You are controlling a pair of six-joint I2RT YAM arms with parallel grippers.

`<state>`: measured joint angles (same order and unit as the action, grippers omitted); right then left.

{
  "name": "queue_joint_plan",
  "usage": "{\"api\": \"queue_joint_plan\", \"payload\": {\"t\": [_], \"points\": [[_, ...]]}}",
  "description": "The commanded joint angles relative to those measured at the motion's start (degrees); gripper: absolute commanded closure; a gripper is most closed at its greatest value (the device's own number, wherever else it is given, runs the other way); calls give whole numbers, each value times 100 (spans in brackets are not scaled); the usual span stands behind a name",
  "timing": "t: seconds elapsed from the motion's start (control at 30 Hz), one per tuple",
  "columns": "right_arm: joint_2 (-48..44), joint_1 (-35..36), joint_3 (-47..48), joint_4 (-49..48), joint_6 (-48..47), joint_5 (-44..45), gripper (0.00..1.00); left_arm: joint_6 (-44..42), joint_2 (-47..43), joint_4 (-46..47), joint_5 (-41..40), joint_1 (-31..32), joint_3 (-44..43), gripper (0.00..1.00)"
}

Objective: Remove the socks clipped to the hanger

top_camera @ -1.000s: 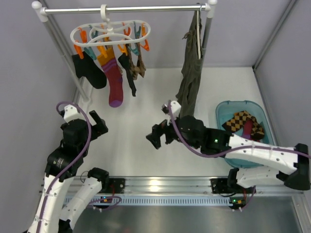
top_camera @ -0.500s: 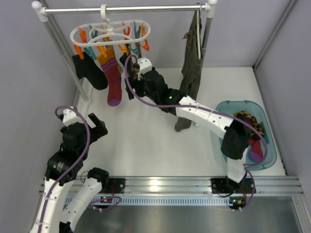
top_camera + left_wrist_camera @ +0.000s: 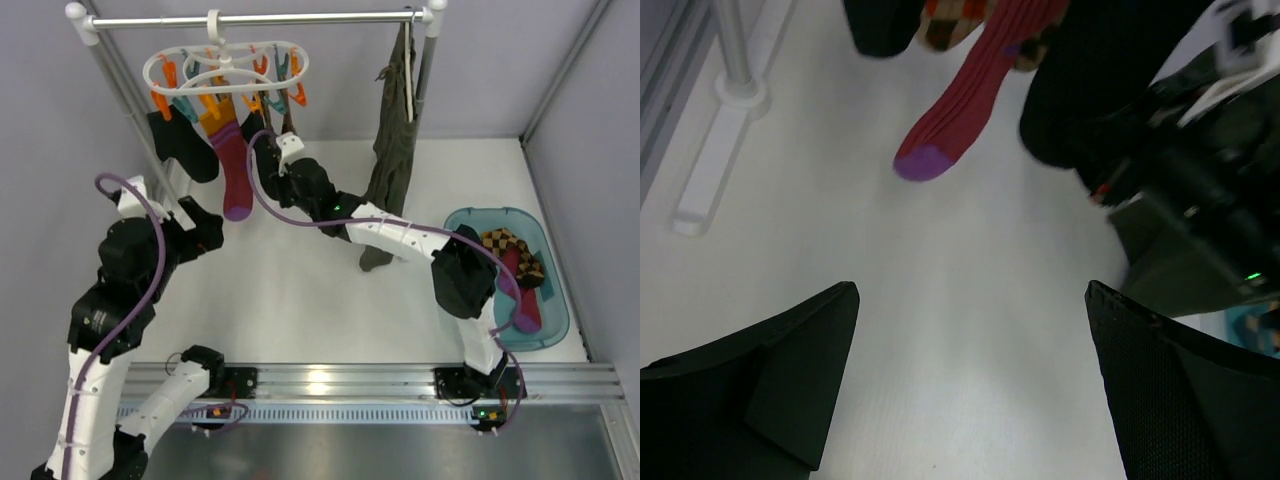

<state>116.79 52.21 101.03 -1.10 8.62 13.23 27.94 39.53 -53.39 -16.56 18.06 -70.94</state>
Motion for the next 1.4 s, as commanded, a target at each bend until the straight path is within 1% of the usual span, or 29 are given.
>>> {"api": "queue_joint_plan", "payload": {"t": [0.0, 0.03, 0.07, 0.1, 0.13, 0.17, 0.2, 0.27, 0.3, 0.4, 0.47, 0.5, 0.57, 0.6, 0.63, 0.67, 0.7, 0.73, 0.77, 0.83, 0.87, 0.9, 1.0, 1.1, 1.13, 1.2, 1.27, 1.3, 1.37], "points": [[-613, 220, -346, -900, -19, 135, 96, -237, 502, 364, 644, 22, -1007, 1], [-814, 255, -600, -970, -10, 196, 96, -289, 669, 364, 775, 22, -1549, 2], [-912, 351, -733, -1110, 8, 345, 96, -307, 1018, 364, 1090, 22, -1807, 1], [-1008, 404, -865, -1155, 8, 407, 96, -342, 1196, 355, 1285, 22, -2079, 2], [-1201, 448, -1118, -1181, 34, 443, 96, -386, 1363, 355, 1434, 22, -2552, 1], [-1290, 518, -1243, -1234, 43, 478, 96, -421, 1565, 355, 1619, 22, -2792, 1], [-1378, 545, -1374, -1304, 43, 487, 96, -447, 1932, 346, 1995, 22, -3229, 1], [-1589, 615, -1665, -1340, 43, 566, 96, -483, 2242, 355, 2147, 22, -3557, 1], [-1642, 650, -1735, -1340, 52, 601, 96, -483, 2522, 355, 2104, 22, -3828, 1], [-1818, 756, -1956, -1349, 43, 601, 97, -518, 2919, 338, 2016, 22, -4190, 1], [-1879, 878, -2017, -1305, -27, 636, 99, -702, 3297, 329, 2113, 65, -4550, 1], [-1888, 931, -2044, -1287, -53, 663, 100, -868, 3394, 337, 2017, 222, -4752, 1], [-1923, 1019, -2114, -1287, -106, 681, 100, -992, 3623, 338, 1369, 451, -4903, 2], [-1949, 1028, -2158, -1287, -72, 680, 100, -1027, 3676, 346, 1174, 670, -4999, 1], [-1993, 1028, -2254, -1296, -28, 663, 100, -1115, 3754, 346, 1042, 759, -5017, 1], [-2029, 1028, -2307, -1331, 8, 654, 100, -1150, 3912, 346, 666, 830, -5061, 2], [-2064, 1037, -2412, -1357, 34, 637, 100, -1203, 3992, 346, 454, 996, -5070, 1], [-2134, 1046, -2448, -1383, 104, 593, 100, -1230, 4062, 355, 243, 1058, -5062, 2], [-2169, 1046, -2492, -1410, 139, 566, 100, -1239, 4202, 355, -151, 1102, -5053, 2], [-2239, 1055, -2553, -1445, 166, 522, 100, -1169, 4282, 364, -540, 1138, -5027, 4], [-2257, 1081, -2554, -1445, 175, 505, 100, -1151, 4326, 381, -637, 1138, -5026, 5], [-2266, 1081, -2545, -1419, 175, 496, 100, -1142, 4361, 390, -804, 1129, -5018, 8], [-2292, 1081, -2545, -1384, 149, 487, 100, -1177, 4405, 487, -1120, 1138, -4957, 9], [-2328, 1090, -2545, -1384, 157, 452, 100, -1335, 4449, 803, -1332, 1138, -4772, 14], [-2328, 1090, -2545, -1384, 157, 426, 100, -1370, 4528, 882, -1298, 1138, -4754, 20], [-2336, 1099, -2536, -1384, 149, 425, 100, -1432, 4616, 1101, -1236, 1138, -4736, 26], [-2336, 1108, -2536, -1366, 157, 426, 100, -1493, 4748, 1321, -1332, 1138, -4745, 38], [-2345, 1108, -2545, -1357, 166, 417, 100, -1502, 4774, 1374, -1437, 1138, -4736, 40], [-2363, 1125, -2571, -1366, 157, 408, 100, -1537, 4897, 1549, -1412, 1112, -4702, 40]]}}
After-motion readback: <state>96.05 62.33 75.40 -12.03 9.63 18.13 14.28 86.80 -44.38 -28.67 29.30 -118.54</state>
